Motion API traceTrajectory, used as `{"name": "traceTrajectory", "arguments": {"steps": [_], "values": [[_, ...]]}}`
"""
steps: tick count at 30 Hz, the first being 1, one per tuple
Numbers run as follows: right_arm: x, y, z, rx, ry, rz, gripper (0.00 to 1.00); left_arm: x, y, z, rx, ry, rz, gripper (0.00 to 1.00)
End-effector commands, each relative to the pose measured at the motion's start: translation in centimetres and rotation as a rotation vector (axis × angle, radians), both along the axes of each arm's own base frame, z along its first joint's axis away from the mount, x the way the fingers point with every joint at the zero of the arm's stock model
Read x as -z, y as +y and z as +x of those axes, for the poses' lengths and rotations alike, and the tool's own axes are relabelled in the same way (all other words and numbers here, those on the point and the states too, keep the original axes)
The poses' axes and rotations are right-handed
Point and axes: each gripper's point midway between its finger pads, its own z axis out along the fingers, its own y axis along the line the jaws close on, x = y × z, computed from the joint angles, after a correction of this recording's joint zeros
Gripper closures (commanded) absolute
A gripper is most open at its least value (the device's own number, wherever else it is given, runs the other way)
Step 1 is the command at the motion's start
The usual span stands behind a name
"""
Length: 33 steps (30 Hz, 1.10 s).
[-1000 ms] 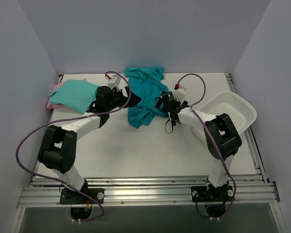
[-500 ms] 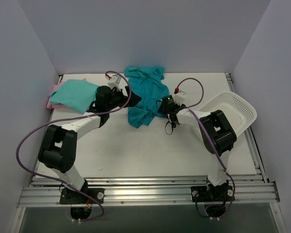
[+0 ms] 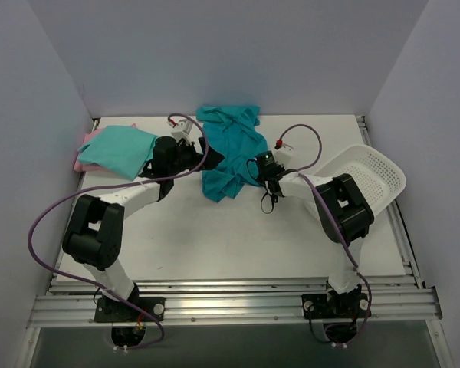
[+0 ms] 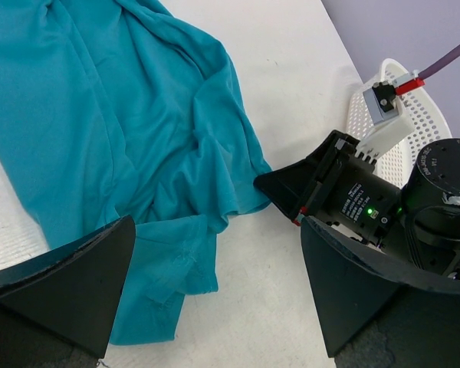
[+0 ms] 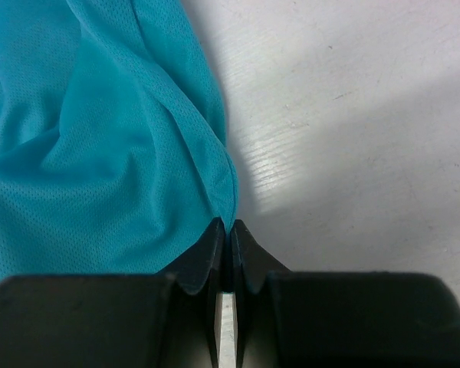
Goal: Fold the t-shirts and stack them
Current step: Flatten the tshirt out
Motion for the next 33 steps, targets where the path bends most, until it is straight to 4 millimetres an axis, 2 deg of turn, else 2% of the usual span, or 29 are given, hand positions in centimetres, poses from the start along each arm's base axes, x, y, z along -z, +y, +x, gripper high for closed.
{"name": "traceTrajectory", "arguments": {"steps": [1,2,4,5,6,7,8,9,10,11,12,13,14,17,18,20,21,22,23,24,25,27,29,30,31,32,33], "values": [[-1.2,-0.5,-1.7,0.005,-0.002,-0.027,1.00,-2.5,0.1,0.8,-0.003,-0.076,-0.018,0.02],[-2.8,-0.5,-2.0,0.004,-0.030,-0.023,1.00,-2.3,0.4,0.8,-0.013,-0.064,-0.005,0.02],[-3.7,-0.2,-3.7,-0.008,-0.033,-0.030,1.00,-2.7,0.9,1.1,-0.042,-0.065,0.020,0.02],[-5.1,-0.6,-4.8,-0.004,-0.055,-0.030,1.00,-3.5,1.0,1.4,-0.052,-0.078,0.022,0.02],[-5.6,-0.7,-5.6,-0.002,-0.060,-0.031,1.00,-3.9,1.3,1.6,-0.071,-0.084,0.030,0.02],[-6.2,-0.2,-6.9,-0.018,-0.060,-0.033,1.00,-4.3,1.5,1.5,-0.077,-0.086,0.033,0.02],[-7.8,-0.4,-8.1,-0.017,-0.092,-0.029,1.00,-5.1,1.5,1.7,-0.082,-0.100,0.029,0.02],[-8.5,-0.2,-9.0,-0.018,-0.102,-0.028,1.00,-5.6,1.7,1.7,-0.089,-0.106,0.028,0.02],[-8.8,0.5,-11.0,-0.053,-0.089,-0.049,1.00,-5.8,1.7,1.6,-0.093,-0.104,0.028,0.02],[-10.8,0.5,-12.3,-0.059,-0.124,-0.034,1.00,-6.1,1.8,1.7,-0.098,-0.108,0.026,0.02],[-11.0,-0.1,-13.4,-0.045,-0.136,-0.060,1.00,-6.8,1.8,1.9,-0.104,-0.118,0.023,0.02],[-11.2,0.4,-15.3,-0.068,-0.130,-0.060,1.00,-6.8,1.9,2.2,-0.113,-0.113,0.027,0.02],[-12.5,0.2,-16.2,-0.066,-0.161,-0.032,1.00,-7.0,1.9,2.5,-0.120,-0.113,0.029,0.02],[-12.9,-0.9,-18.2,-0.056,-0.174,-0.017,1.00,-7.0,1.0,4.3,-0.123,-0.111,0.009,0.02],[-12.8,-1.3,-18.5,-0.051,-0.173,-0.019,1.00,-6.6,0.2,5.5,-0.117,-0.095,-0.015,0.02],[-12.6,-1.9,-19.2,-0.046,-0.165,-0.021,1.00,-6.4,-1.4,6.3,-0.064,-0.074,-0.070,0.01],[-12.6,-2.0,-19.5,-0.048,-0.160,-0.024,1.00,-4.6,-2.3,7.1,-0.052,-0.014,-0.106,0.00],[-12.8,-2.6,-19.9,-0.039,-0.160,-0.041,1.00,-5.9,-3.1,7.8,-0.035,-0.029,-0.146,0.05],[-12.9,-2.3,-20.5,-0.042,-0.166,-0.030,1.00,-5.9,-3.8,7.9,-0.009,-0.017,-0.172,0.06],[-12.7,-2.9,-21.2,-0.036,-0.157,-0.051,1.00,-4.7,-4.3,8.4,-0.012,0.026,-0.200,0.06],[-12.9,-3.1,-21.5,-0.030,-0.165,-0.051,1.00,-5.3,-4.6,8.8,-0.010,0.018,-0.219,0.07],[-13.1,-3.6,-22.0,-0.022,-0.184,-0.043,1.00,-4.5,-5.8,9.1,0.002,0.026,-0.219,0.07],[-12.8,-4.0,-22.2,-0.017,-0.180,-0.045,1.00,-4.6,-6.9,9.4,0.020,-0.011,-0.173,0.07],[-12.7,-4.0,-22.3,-0.016,-0.178,-0.047,1.00,-3.2,-8.0,9.1,0.038,0.002,-0.142,0.07],[-12.5,-4.1,-22.4,-0.016,-0.173,-0.052,1.00,-2.8,-8.7,9.1,0.055,-0.005,-0.123,0.07],[-12.4,-4.1,-22.3,-0.015,-0.172,-0.056,1.00,-3.2,-9.4,9.3,0.072,-0.023,-0.118,0.07],[-12.4,-4.0,-22.3,-0.015,-0.174,-0.060,1.00,-1.4,-10.1,9.3,0.096,0.005,-0.103,0.06]]}}
